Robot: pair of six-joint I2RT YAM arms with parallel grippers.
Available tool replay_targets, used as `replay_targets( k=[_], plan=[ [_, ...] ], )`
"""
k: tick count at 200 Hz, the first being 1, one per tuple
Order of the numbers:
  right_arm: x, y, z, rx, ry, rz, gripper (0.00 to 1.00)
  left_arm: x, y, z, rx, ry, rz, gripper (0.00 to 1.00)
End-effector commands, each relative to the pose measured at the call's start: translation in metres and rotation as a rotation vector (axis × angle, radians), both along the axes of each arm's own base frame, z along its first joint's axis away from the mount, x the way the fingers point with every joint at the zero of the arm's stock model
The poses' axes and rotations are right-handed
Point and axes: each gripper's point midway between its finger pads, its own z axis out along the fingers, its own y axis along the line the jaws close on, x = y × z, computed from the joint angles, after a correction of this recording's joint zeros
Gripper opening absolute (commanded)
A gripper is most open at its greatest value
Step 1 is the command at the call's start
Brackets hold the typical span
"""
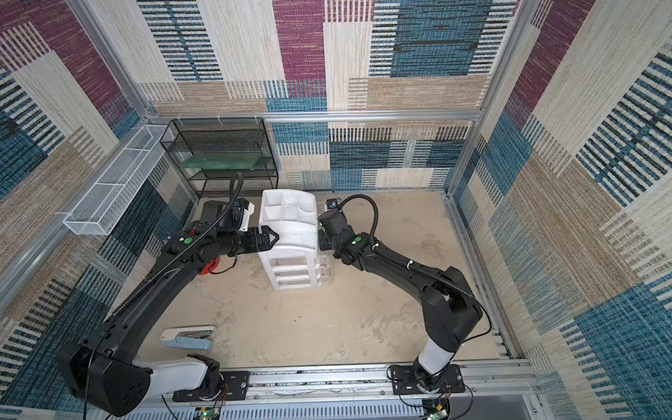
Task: Take the sponge out of the drawer
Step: Open the drawer in the storage box.
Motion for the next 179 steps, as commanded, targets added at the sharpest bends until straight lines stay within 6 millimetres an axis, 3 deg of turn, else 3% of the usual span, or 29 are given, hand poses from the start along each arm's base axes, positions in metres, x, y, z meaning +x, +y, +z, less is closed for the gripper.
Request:
replay_targets(
  k=[1, 53, 105, 179],
  plan=[
    [0.002, -0.018, -0.004, -0.063, 0.0, -0.074, 0.29, 0.001, 0.003, -0.001, 0.023, -0.005, 0.003, 0.92],
    [0.005, -0.037, -0.002, -0.123, -0.016, -0.093, 0.27, 0.001, 0.005, -0.002, 0.032, 0.0, 0.009, 0.92],
    [0.006, -0.055, 0.017, -0.126, -0.049, -0.116, 0.27, 0.003, 0.009, -0.007, 0.062, 0.01, 0.024, 0.92],
    [0.008, -0.08, 0.007, -0.139, -0.032, -0.155, 0.27, 0.006, 0.017, -0.008, 0.105, 0.006, 0.055, 0.9]
  ],
)
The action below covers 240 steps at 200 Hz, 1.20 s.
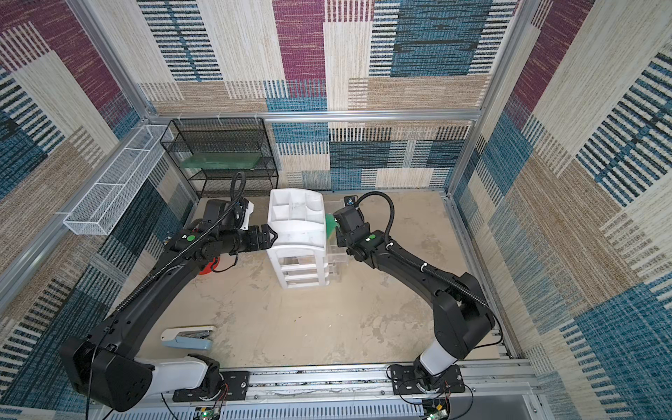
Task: Take the sponge out of the drawer
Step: Open the drawer in the storage box.
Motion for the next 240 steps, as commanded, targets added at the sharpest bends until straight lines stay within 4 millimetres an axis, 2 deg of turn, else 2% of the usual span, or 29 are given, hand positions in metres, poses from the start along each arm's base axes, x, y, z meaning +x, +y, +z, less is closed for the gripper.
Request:
replay_targets(
  k=[1, 60, 87, 104, 116, 145, 165, 181, 214, 240],
  plan=[
    [0.001, -0.012, 0.002, -0.016, -0.011, -0.025, 0.27, -0.002, 0.007, -0.003, 0.048, 0.008, 0.005, 0.89],
    [0.004, -0.036, 0.002, 0.008, -0.013, -0.061, 0.26, -0.003, 0.006, -0.003, 0.043, 0.007, 0.0, 0.89],
    [0.006, -0.035, 0.002, 0.016, -0.013, -0.047, 0.27, -0.003, 0.006, -0.003, 0.042, 0.008, 0.0, 0.89],
    [0.008, -0.033, 0.006, 0.025, -0.017, -0.04, 0.34, -0.003, 0.006, -0.003, 0.04, 0.01, -0.001, 0.89],
    [0.009, -0.032, 0.013, 0.036, -0.028, -0.042, 0.44, -0.003, 0.006, -0.003, 0.039, 0.01, -0.002, 0.89],
    [0.008, -0.035, 0.052, 0.085, -0.105, -0.064, 0.59, -0.004, 0.005, -0.002, 0.032, 0.009, -0.006, 0.88],
    [-0.003, -0.024, 0.083, 0.175, -0.162, -0.017, 0.63, -0.004, 0.005, -0.001, 0.031, 0.007, -0.005, 0.89],
    [-0.018, -0.002, 0.092, 0.259, -0.159, 0.09, 0.63, -0.004, 0.004, -0.001, 0.03, 0.006, -0.007, 0.88],
    [-0.038, 0.038, 0.08, 0.428, -0.077, 0.242, 0.6, -0.005, 0.003, -0.001, 0.024, 0.01, -0.01, 0.88],
    [-0.032, 0.04, 0.06, 0.438, 0.001, 0.18, 0.58, -0.007, 0.002, 0.002, 0.01, 0.007, -0.014, 0.87]
  ],
)
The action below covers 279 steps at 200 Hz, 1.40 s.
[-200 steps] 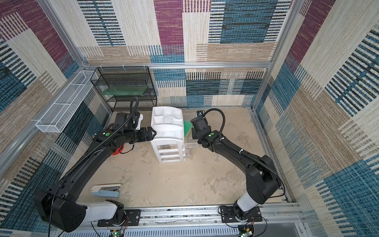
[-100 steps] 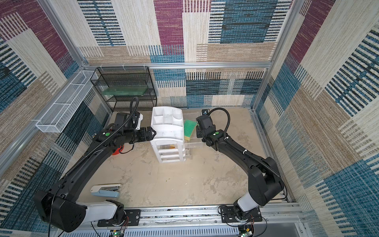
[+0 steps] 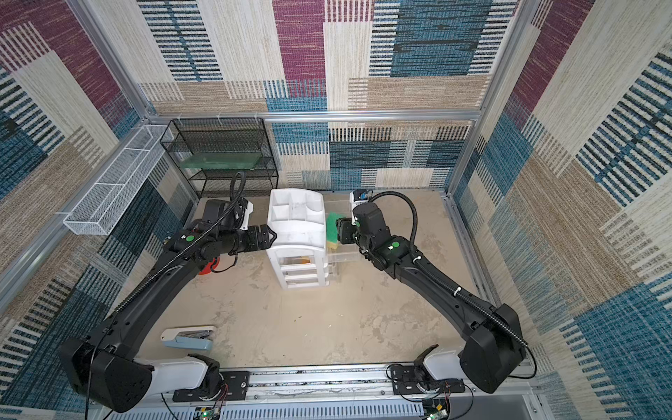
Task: Take the sponge out of the drawer
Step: Open the drawer in the storage box, then move the storage box to the center of the board, then pick up the sponge from the center of the board.
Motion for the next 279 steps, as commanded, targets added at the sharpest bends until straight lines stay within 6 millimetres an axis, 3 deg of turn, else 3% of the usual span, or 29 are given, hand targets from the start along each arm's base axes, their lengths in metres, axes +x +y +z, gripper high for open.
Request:
replay_targets(
  k=[1, 32, 62, 89, 118, 154, 177, 235, 279],
  plan=[
    [0.001, 0.015, -0.006, 0.08, 0.066, 0.014, 0.58, -0.005, 0.001, 0.001, 0.011, 0.008, -0.014, 0.87],
    [0.009, 0.024, -0.024, 0.062, 0.139, 0.001, 0.57, -0.007, 0.001, 0.005, 0.003, -0.002, -0.016, 0.87],
    [0.015, 0.017, -0.045, 0.026, 0.201, -0.072, 0.56, -0.009, -0.001, 0.01, -0.018, -0.015, -0.022, 0.86],
    [0.013, 0.021, -0.044, 0.025, 0.198, -0.087, 0.54, -0.012, -0.002, 0.014, -0.032, -0.025, -0.026, 0.86],
    [0.012, 0.011, -0.045, -0.025, 0.178, -0.168, 0.54, -0.012, -0.004, 0.013, -0.044, -0.016, -0.033, 0.86],
    [0.016, 0.01, -0.07, -0.062, 0.23, -0.189, 0.54, -0.011, -0.003, 0.013, -0.036, -0.021, -0.028, 0.86],
    [0.02, 0.012, -0.076, -0.063, 0.228, -0.191, 0.53, -0.01, -0.003, 0.011, -0.028, -0.017, -0.037, 0.86],
    [0.039, 0.014, -0.077, -0.047, 0.204, -0.183, 0.26, 0.004, 0.0, -0.001, 0.016, 0.001, -0.031, 0.86],
    [0.054, 0.021, -0.085, -0.034, 0.204, -0.163, 0.12, 0.032, -0.002, -0.021, 0.057, 0.062, -0.017, 0.82]
  ],
)
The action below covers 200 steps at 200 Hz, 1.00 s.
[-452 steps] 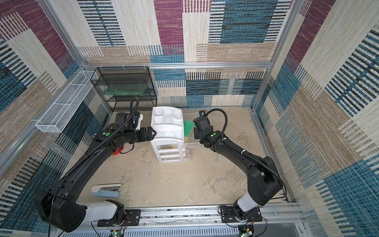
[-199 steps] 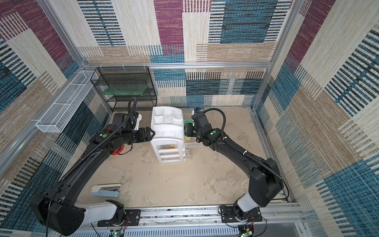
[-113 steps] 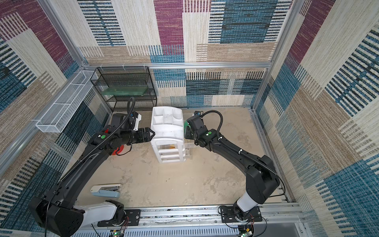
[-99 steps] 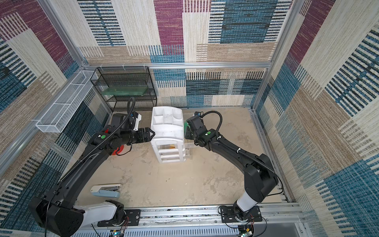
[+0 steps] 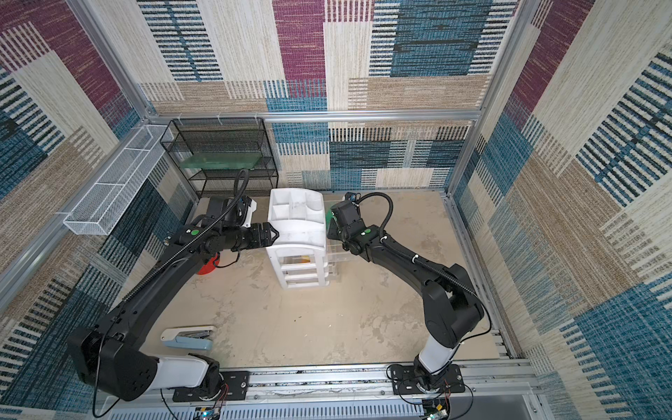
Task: Take the sponge out of the drawer
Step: Pick up the sponge from the center of the board.
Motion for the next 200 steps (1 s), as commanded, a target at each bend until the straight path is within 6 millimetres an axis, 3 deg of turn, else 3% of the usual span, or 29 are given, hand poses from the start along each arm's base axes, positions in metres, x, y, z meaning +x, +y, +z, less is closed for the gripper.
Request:
replay_targets(
  k=[1, 61, 97, 124, 144, 171, 200],
  plan=[
    [0.001, 0.001, -0.014, -0.03, 0.036, 0.026, 0.12, 0.013, 0.004, -0.01, 0.06, 0.021, 0.003, 0.82],
    [0.033, 0.004, -0.015, -0.026, 0.026, 0.046, 0.05, 0.058, -0.001, -0.007, 0.107, 0.013, 0.029, 0.79],
    [0.043, -0.003, -0.003, -0.042, 0.003, 0.033, 0.0, 0.073, -0.004, -0.002, 0.117, -0.008, 0.031, 0.8],
    [0.035, -0.008, 0.007, -0.05, -0.019, 0.021, 0.0, 0.072, -0.005, 0.01, 0.105, -0.044, 0.014, 0.8],
    [0.029, -0.018, 0.016, -0.049, -0.041, -0.005, 0.0, 0.069, -0.001, 0.029, 0.077, -0.101, 0.018, 0.81],
    [0.024, -0.032, 0.027, -0.047, -0.068, -0.044, 0.0, 0.057, 0.004, 0.058, 0.046, -0.173, 0.018, 0.83],
    [0.024, -0.042, 0.036, 0.017, -0.085, -0.063, 0.0, 0.043, 0.006, 0.075, 0.014, -0.22, 0.014, 0.87]
  ],
)
